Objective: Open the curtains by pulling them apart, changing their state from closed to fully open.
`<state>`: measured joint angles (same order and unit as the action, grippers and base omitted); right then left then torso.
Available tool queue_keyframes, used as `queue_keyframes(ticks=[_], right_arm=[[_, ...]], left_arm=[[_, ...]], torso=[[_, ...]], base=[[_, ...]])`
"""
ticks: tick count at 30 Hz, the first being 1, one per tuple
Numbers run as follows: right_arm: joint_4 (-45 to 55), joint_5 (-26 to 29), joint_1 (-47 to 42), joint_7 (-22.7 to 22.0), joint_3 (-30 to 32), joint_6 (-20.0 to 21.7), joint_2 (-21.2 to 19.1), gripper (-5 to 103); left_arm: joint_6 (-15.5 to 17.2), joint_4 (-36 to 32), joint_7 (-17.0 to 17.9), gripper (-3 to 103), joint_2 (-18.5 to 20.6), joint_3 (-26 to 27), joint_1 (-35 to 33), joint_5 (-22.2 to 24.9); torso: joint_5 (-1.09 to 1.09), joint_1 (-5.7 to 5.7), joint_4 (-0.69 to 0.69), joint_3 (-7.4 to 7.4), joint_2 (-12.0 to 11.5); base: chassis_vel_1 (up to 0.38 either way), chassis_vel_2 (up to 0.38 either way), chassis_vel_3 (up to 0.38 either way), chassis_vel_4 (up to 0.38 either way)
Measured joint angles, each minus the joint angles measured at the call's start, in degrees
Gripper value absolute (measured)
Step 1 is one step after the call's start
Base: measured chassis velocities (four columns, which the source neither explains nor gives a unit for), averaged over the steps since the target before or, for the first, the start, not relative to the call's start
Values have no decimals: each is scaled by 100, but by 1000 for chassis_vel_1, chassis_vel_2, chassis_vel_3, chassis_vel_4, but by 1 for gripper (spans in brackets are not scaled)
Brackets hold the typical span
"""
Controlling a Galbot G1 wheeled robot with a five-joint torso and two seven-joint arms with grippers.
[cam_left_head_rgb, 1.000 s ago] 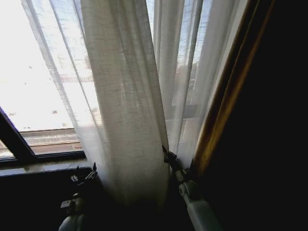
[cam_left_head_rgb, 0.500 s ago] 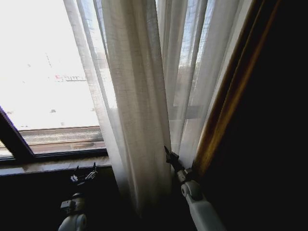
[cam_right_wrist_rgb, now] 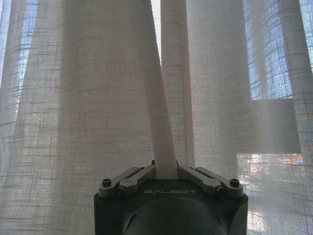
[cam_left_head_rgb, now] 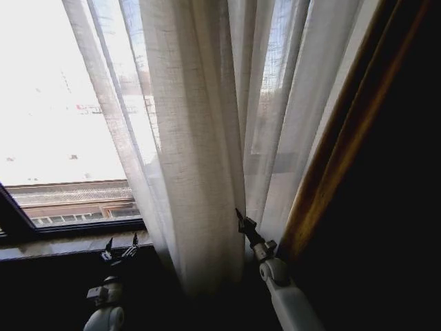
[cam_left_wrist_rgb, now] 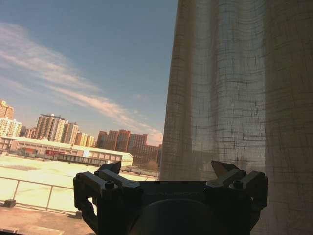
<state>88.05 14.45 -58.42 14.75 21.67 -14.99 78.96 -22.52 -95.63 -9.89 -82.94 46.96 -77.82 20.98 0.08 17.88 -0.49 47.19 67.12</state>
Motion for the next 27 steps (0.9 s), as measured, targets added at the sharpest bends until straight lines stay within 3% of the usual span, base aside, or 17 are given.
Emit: queue_keyframes(ticks=[11, 27], right_arm=[[-76, -4, 41, 36, -11, 28, 39, 0], [-142, -12, 84, -70, -103, -171, 80, 0]], left_arm=[[0, 0, 0, 100, 0, 0, 0, 0], [0, 0, 0, 100, 0, -1, 0, 0]], torso=[[-1, 1, 0, 0, 1], [-2, 2, 0, 0, 1]], base=[[-84, -96, 81, 105], [-283, -280, 287, 281]])
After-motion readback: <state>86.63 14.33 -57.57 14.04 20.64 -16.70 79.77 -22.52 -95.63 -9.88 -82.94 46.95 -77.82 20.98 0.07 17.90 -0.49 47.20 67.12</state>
